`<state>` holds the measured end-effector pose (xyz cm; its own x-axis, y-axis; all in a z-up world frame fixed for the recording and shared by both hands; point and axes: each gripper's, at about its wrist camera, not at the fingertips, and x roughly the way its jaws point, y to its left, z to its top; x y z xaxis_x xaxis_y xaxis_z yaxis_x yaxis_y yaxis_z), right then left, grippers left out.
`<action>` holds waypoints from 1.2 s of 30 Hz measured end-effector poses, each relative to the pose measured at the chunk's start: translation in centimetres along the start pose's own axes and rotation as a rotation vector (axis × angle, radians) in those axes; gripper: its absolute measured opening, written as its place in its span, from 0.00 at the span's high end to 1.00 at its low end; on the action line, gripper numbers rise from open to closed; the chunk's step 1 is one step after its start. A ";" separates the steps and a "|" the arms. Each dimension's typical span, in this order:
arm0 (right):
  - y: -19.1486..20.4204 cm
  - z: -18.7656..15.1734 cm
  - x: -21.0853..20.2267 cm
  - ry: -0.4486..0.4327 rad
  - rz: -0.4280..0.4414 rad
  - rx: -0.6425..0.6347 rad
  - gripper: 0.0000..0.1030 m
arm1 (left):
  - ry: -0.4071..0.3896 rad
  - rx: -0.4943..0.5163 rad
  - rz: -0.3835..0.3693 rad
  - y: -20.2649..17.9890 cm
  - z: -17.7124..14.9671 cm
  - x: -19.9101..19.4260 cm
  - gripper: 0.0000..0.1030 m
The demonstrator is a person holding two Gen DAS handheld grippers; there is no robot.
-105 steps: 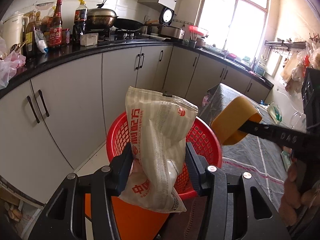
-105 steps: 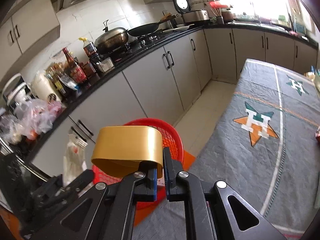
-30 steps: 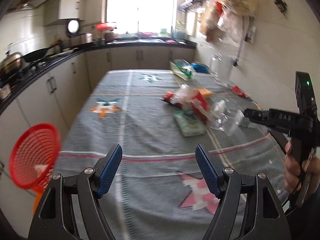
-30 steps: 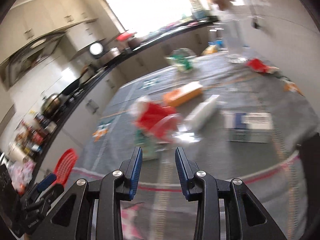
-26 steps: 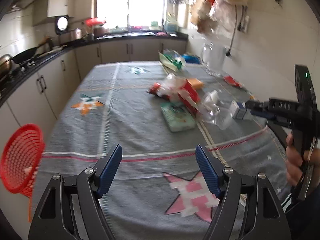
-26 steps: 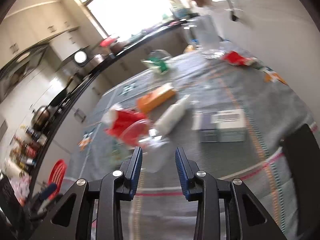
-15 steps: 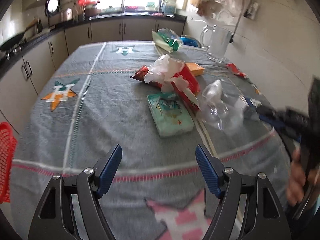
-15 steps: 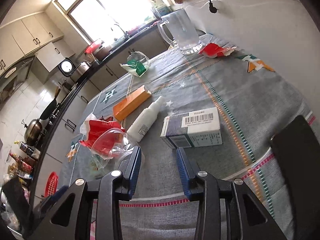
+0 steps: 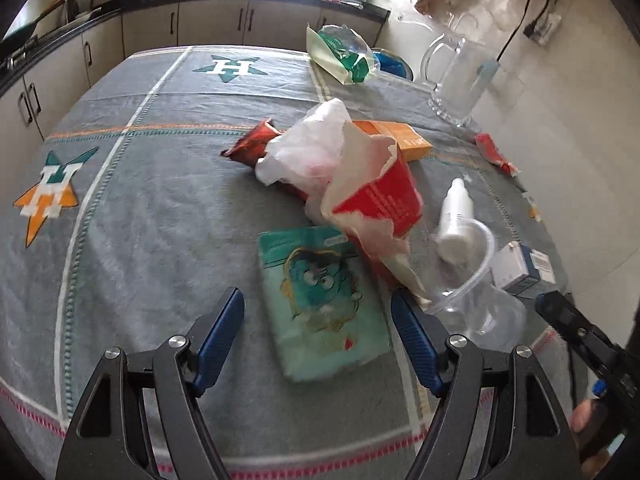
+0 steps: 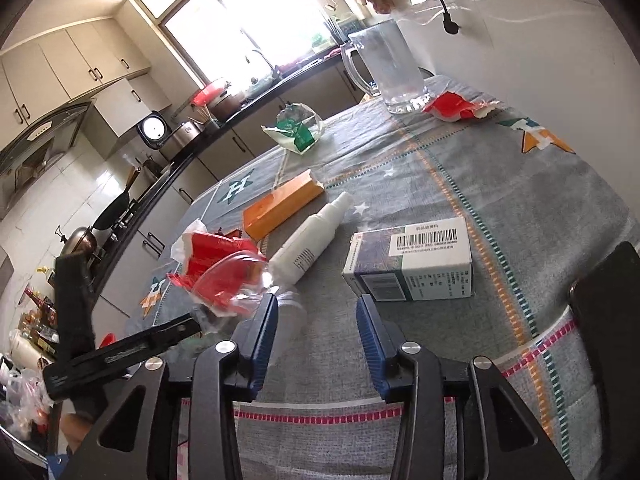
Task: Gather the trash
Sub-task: 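Grasp the teal wet-wipe pack with the left tool while the right tool grasps the clear plastic cup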
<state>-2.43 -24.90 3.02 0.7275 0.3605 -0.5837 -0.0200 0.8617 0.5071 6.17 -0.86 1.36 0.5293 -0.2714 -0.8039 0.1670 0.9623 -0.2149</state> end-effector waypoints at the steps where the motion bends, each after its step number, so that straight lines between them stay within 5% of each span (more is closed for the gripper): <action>1: 0.0 0.0 0.0 0.000 0.000 0.000 0.56 | -0.003 0.015 0.014 -0.3 0.1 0.2 0.28; 6: 0.1 -0.1 0.2 0.006 -0.005 -0.002 0.56 | -0.032 0.080 0.108 -0.6 -0.5 0.1 0.50; 12: 0.6 -0.1 0.0 -0.005 -0.013 -0.032 0.51 | -0.060 0.048 0.126 2.0 -2.8 -2.3 0.51; 15: 1.7 -0.2 0.2 -0.001 -0.006 -0.084 0.37 | -0.092 0.049 0.150 3.6 -4.4 -3.8 0.51; 24: 6.0 -0.1 3.4 0.074 -0.069 -0.290 0.18 | -0.115 0.003 0.067 5.3 -4.9 -5.0 0.52; 29: 5.8 -1.1 5.7 0.163 -0.060 -0.295 0.21 | -0.130 -0.015 0.035 5.6 -5.0 -5.2 0.52; 36: 7.0 -2.2 4.9 0.099 -0.061 -0.366 0.24 | -0.142 -0.009 0.029 5.3 -5.2 -5.5 0.52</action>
<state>-0.52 -16.32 2.35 0.6655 0.3222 -0.6733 -0.2354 0.9466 0.2203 -0.13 5.86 1.73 0.6462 -0.2429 -0.7234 0.1427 0.9697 -0.1981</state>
